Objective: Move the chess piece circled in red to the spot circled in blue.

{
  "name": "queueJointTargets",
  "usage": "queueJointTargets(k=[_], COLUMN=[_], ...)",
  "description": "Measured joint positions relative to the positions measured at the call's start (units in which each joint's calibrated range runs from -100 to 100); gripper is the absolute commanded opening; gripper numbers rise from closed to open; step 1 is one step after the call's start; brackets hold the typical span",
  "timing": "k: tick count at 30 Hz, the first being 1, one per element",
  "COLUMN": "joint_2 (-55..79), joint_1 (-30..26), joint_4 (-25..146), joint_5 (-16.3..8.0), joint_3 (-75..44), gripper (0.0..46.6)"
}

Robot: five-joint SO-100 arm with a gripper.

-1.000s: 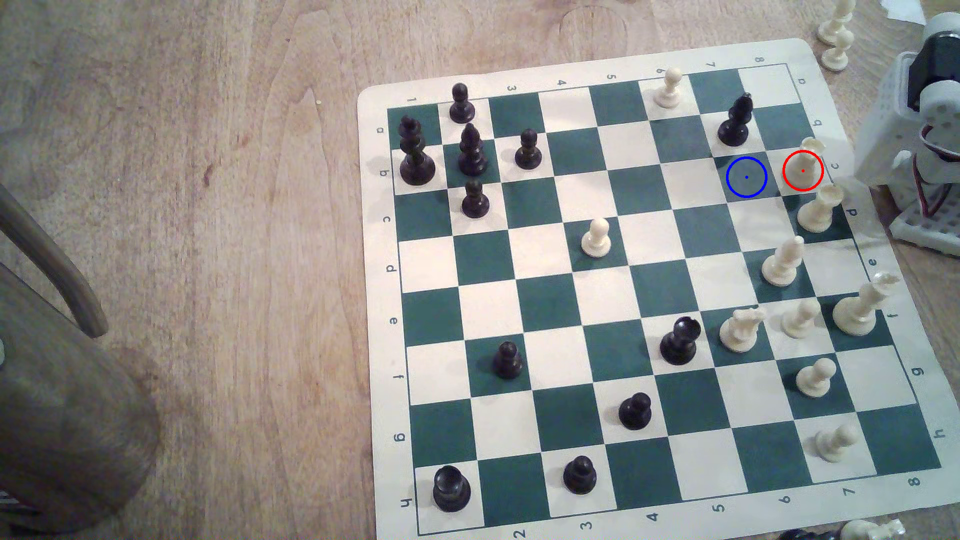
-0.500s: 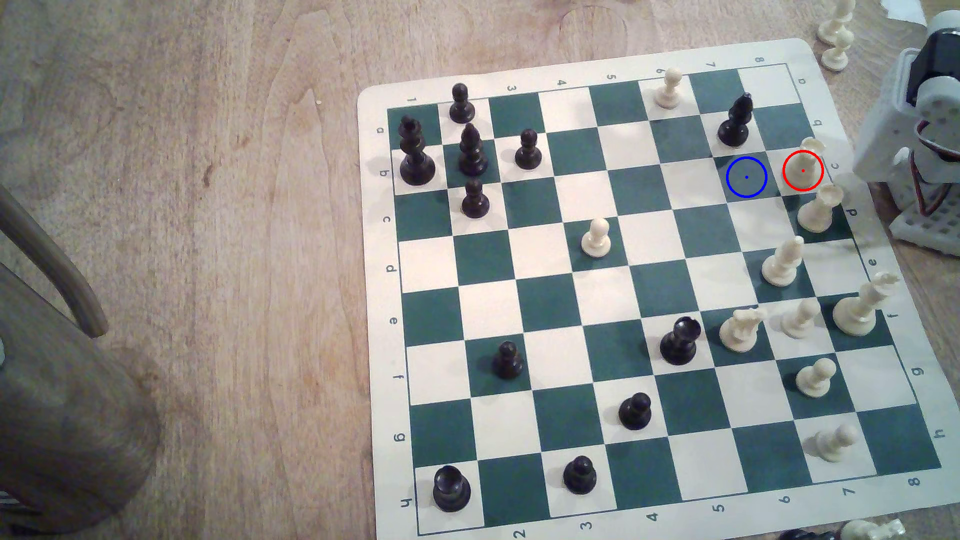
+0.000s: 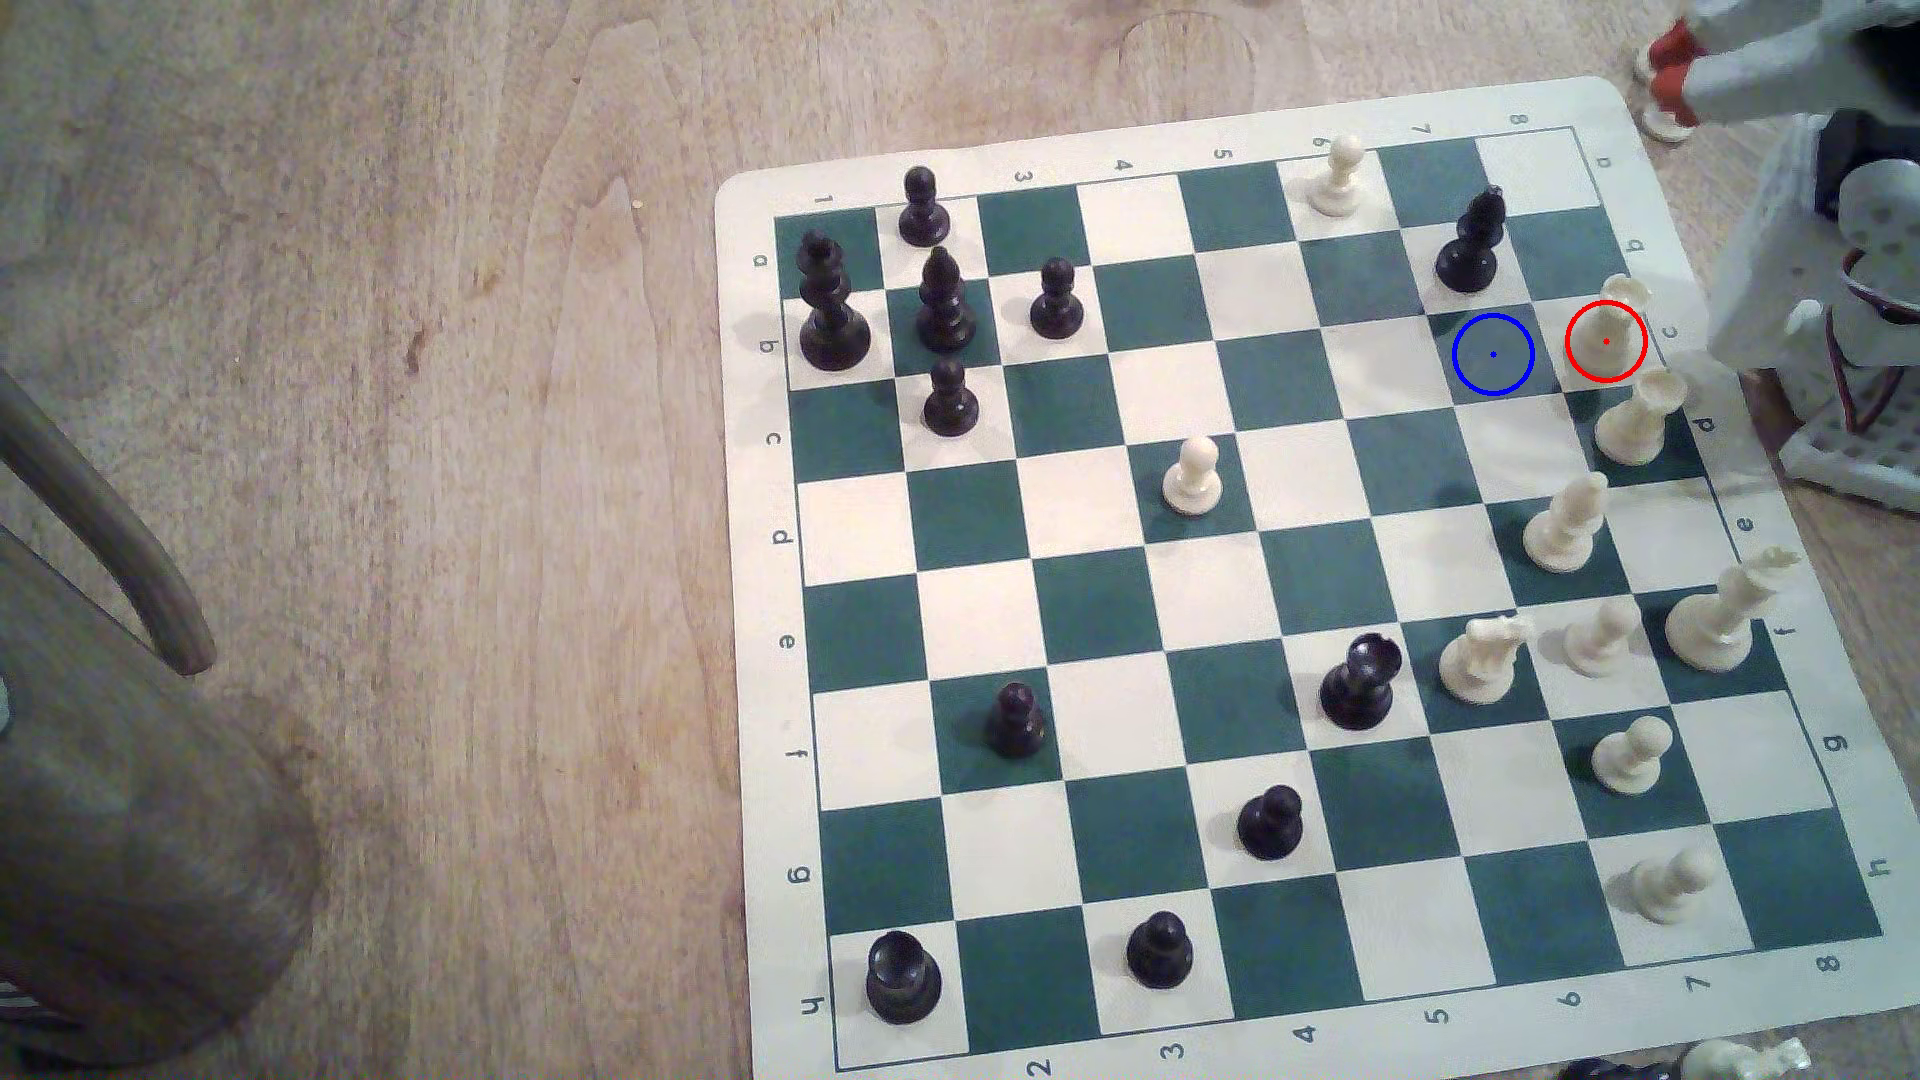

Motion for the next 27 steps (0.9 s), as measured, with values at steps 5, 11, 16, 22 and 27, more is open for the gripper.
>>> queueJointTargets(k=[5, 11, 16, 22, 27], joint_2=[10.2, 22.8, 25.1, 29.4, 30.8], joint_1=[-3.3, -8.0, -8.1, -6.6, -6.0], joint_4=[0.0, 0.0, 0.0, -0.2, -0.8], joint_5=[-2.5, -5.1, -5.2, -5.4, -5.3], joint_3=[0.0, 0.0, 0.0, 0.5, 4.5], gripper=[4.9, 21.3, 25.7, 23.0, 20.9])
